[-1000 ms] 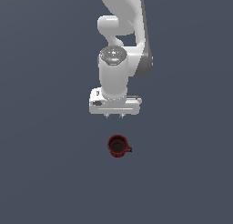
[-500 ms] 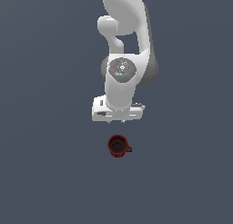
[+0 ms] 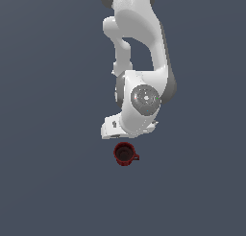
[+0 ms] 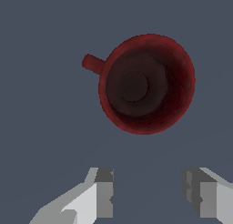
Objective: Pick up the object and move it to a goal position.
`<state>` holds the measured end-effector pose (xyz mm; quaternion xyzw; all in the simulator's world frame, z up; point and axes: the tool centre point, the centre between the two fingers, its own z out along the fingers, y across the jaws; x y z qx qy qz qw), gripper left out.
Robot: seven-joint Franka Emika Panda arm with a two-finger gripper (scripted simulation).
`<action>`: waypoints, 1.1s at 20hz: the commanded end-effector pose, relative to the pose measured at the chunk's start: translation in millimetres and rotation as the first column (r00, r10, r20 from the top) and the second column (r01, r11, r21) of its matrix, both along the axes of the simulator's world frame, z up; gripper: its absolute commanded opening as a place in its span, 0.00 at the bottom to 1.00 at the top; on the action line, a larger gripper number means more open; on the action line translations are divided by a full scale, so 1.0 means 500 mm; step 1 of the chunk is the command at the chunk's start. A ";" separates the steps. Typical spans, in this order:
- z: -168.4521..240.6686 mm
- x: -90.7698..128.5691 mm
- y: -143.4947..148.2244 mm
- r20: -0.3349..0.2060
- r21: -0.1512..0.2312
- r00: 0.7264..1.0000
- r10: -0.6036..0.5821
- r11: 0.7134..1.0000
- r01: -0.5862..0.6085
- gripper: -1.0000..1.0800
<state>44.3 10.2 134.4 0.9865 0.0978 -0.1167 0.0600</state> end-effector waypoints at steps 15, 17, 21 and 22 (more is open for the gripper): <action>-0.074 0.046 0.036 -0.198 -0.080 0.967 0.160 0.981 -0.178 0.62; -0.083 0.050 0.040 -0.218 -0.085 0.960 0.175 0.977 -0.197 0.62; -0.097 0.055 0.046 -0.253 -0.094 0.947 0.200 0.969 -0.230 0.62; -0.100 0.056 0.048 -0.260 -0.096 0.943 0.205 0.967 -0.237 0.62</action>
